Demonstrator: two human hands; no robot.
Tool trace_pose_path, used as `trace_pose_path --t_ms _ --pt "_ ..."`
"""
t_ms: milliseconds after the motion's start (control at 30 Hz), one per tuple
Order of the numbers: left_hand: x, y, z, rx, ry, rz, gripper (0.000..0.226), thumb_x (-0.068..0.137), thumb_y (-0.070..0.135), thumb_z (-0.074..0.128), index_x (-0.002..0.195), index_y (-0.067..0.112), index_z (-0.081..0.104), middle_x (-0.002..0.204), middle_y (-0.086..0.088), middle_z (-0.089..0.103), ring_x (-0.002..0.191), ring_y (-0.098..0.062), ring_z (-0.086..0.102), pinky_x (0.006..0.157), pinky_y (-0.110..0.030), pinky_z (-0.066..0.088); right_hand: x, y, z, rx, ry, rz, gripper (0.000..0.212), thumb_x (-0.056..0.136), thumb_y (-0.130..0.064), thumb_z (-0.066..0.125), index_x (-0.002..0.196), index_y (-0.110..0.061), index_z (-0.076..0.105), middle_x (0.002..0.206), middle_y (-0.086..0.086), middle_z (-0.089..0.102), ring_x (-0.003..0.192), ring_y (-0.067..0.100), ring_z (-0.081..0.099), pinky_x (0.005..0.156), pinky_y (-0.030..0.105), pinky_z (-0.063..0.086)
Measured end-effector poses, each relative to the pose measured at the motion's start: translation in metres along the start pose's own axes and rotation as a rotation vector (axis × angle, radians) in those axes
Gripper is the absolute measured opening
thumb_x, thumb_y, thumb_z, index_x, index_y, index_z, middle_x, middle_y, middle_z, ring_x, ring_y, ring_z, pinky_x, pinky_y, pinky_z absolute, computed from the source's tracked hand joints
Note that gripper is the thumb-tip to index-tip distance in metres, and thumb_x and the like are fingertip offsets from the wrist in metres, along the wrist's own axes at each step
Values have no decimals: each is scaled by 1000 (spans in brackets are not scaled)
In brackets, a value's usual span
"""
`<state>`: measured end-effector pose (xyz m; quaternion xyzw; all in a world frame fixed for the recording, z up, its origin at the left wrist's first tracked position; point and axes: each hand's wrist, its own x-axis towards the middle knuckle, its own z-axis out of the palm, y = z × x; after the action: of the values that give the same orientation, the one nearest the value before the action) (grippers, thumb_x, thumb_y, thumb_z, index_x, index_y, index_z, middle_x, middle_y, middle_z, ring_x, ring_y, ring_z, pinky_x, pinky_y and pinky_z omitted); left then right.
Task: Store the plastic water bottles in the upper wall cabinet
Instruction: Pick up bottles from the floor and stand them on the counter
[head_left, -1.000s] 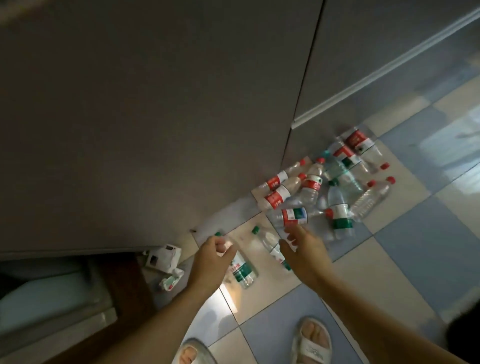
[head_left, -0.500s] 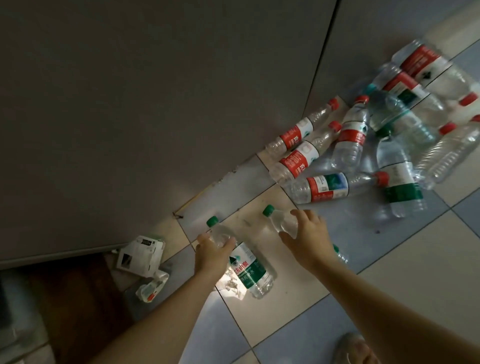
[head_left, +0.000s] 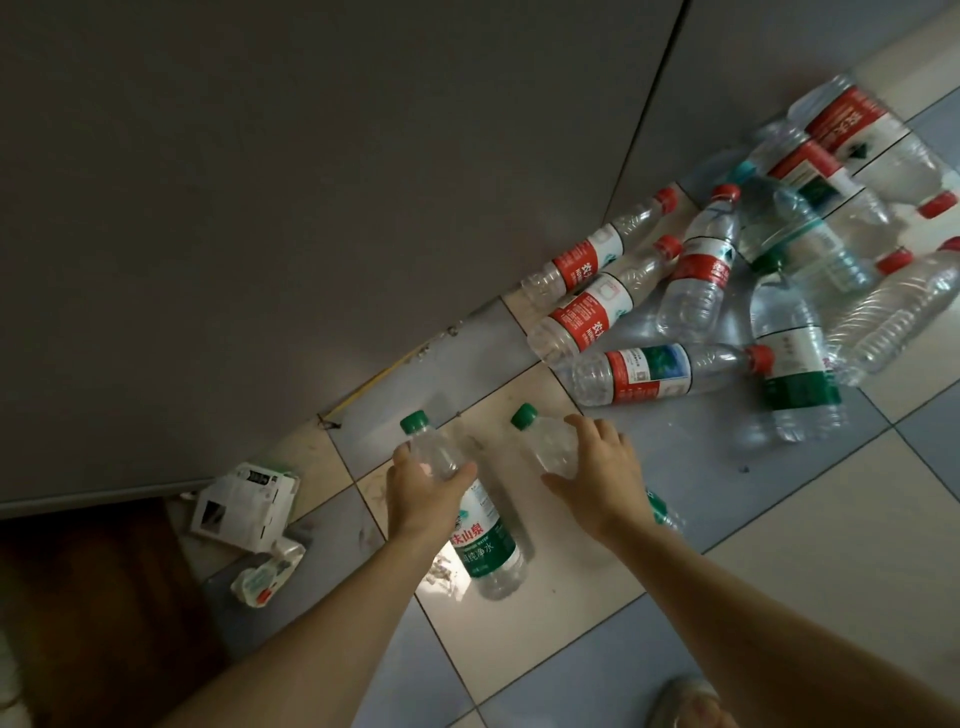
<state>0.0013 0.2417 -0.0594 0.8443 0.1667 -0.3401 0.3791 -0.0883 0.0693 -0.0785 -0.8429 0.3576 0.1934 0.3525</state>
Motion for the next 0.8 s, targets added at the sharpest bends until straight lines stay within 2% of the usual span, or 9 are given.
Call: trace_pose_path --t_ms 100,167,267,367,433,500,667,800 --pt "-18 20 -7 36 -58 162 66 81 23 85 134 21 46 126 -5 50 109 -27 64 81 -43 64 -14 -4 -18 117 71 -12 81 82 -31 84 150 -29 39 148 -1 45 132 21 41 110 39 39" --pt "-32 35 -12 74 -78 284 62 78 21 86 128 23 49 124 1 47 112 -21 58 90 -38 60 -26 -4 -32 182 113 -15 82 80 -29 85 148 -29 40 144 -2 46 127 18 43 106 35 39" --pt "-46 57 -16 132 -50 440 58 73 21 90 111 30 49 115 10 45 106 -15 56 85 -21 48 -41 -3 -54 280 177 -10 78 79 -28 87 143 -29 44 140 -5 47 117 9 40 98 30 38" --pt "-53 72 -17 147 0 554 61 71 22 92 113 33 50 111 15 45 102 -8 55 78 -2 41 -54 -1 -67 349 268 -29 72 75 -22 89 135 -28 50 131 -8 53 114 10 47 91 19 39" --pt "-53 77 -14 132 15 633 59 72 20 92 119 29 56 114 16 48 104 -4 54 79 3 41 -60 0 -70 352 328 -83 67 73 -19 90 129 -25 53 122 -13 53 111 10 52 87 10 35" --pt "-52 78 -10 126 14 688 61 72 19 92 123 24 59 118 15 49 108 -5 54 81 4 41 -64 0 -68 338 372 -130 64 73 -17 91 127 -23 56 119 -14 53 107 9 52 85 7 33" --pt "-49 64 -1 174 23 707 63 73 23 91 126 21 58 121 15 48 112 -10 55 79 5 41 -68 0 -55 328 416 -166 65 76 -15 89 131 -19 56 127 -1 60 108 6 51 86 6 34" --pt "-49 50 2 170 27 687 63 74 25 90 127 24 56 128 10 50 118 -12 54 83 -2 44 -69 4 -51 358 394 -139 67 78 -19 87 136 -21 52 130 -7 56 112 3 48 88 6 34"
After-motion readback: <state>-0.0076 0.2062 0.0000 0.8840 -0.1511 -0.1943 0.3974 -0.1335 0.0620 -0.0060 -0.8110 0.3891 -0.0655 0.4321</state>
